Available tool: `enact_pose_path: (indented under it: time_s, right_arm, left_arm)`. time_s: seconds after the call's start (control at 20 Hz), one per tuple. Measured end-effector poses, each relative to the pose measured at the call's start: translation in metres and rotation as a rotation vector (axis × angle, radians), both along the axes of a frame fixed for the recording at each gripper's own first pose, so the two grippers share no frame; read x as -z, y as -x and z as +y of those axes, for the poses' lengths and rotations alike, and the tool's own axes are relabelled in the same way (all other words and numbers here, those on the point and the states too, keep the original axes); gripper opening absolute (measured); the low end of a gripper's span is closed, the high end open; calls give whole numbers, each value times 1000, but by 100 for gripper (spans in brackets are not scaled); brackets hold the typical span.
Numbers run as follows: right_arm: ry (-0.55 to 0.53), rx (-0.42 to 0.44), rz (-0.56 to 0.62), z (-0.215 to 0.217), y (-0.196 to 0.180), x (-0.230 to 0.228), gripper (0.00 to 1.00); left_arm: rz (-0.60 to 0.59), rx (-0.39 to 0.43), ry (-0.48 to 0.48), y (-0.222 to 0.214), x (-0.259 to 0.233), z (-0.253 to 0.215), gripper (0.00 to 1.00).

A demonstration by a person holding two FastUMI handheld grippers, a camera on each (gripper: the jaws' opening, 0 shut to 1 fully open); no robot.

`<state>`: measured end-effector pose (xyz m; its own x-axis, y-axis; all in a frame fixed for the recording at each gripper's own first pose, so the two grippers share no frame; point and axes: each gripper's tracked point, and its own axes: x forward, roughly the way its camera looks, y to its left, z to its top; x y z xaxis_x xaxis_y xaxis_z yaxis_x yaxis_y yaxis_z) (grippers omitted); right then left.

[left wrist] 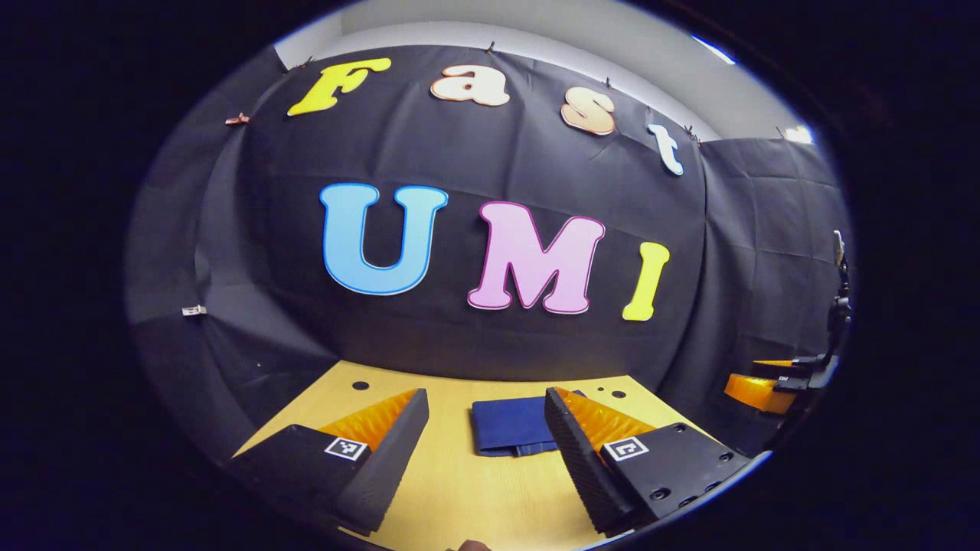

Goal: Grasp the waist and the cuffs of the jeans and fold them to make the two legs overlap; first hold the waist and fold one-third of the jeans toward the cuffs, then hold the cuffs and fold the remaining one-third in the same direction to finish folding.

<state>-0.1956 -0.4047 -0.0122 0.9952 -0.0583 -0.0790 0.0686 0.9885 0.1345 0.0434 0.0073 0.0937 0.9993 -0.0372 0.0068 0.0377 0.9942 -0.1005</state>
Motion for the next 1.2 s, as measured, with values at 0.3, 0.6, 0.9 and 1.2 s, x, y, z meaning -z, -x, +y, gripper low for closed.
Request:
enact_pose_path:
  time_s: [0.3,0.6,0.9,1.2]
  right_arm:
    - [-10,6,-148,13,26,-50,96]
    - [-58,-16,-106,-5,16,-28,98]
    - [-39,-21,-131,-10,19,-27,96]
    - [-11,-29,-144,3,20,-31,96]
  left_arm:
    - [-52,3,-10,37,-4,3,96]
    - [-66,-50,-29,39,-18,4,96]
    - [-54,-43,-50,46,-13,-4,96]
    - [-62,-17,-48,44,-7,1,96]
